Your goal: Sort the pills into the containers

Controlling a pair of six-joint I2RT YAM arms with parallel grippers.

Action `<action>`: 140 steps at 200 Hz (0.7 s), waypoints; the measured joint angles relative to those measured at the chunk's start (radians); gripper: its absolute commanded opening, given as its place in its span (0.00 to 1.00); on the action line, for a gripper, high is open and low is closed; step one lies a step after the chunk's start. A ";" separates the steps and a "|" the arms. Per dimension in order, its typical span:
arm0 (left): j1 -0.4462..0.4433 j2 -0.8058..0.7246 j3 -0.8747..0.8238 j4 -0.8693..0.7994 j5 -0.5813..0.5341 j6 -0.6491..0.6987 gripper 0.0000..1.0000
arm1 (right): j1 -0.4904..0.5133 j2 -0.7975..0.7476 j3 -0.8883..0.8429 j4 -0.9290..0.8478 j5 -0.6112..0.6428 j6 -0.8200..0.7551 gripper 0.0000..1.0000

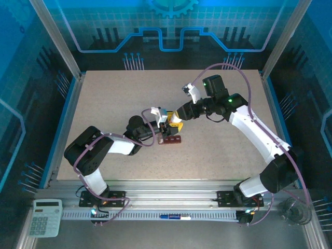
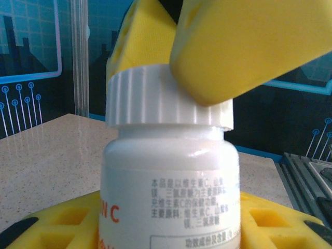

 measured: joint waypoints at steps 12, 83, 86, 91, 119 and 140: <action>0.000 0.000 0.000 -0.002 0.000 0.000 0.00 | 0.001 0.000 0.000 0.000 0.006 0.007 0.38; 0.000 0.000 0.000 -0.055 0.007 0.000 0.00 | 0.072 -0.056 -0.081 0.061 0.218 0.327 0.33; 0.000 0.000 0.000 -0.057 0.007 0.000 0.00 | 0.076 -0.062 -0.092 0.071 0.231 0.347 0.33; 0.000 0.000 -0.001 -0.063 0.009 0.000 0.00 | 0.083 -0.072 -0.110 0.089 0.249 0.378 0.34; 0.000 0.001 -0.002 -0.078 0.015 0.000 0.00 | 0.115 -0.095 -0.147 0.133 0.331 0.490 0.38; 0.000 0.001 -0.002 -0.076 0.012 0.000 0.00 | 0.124 -0.094 -0.143 0.131 0.356 0.517 0.48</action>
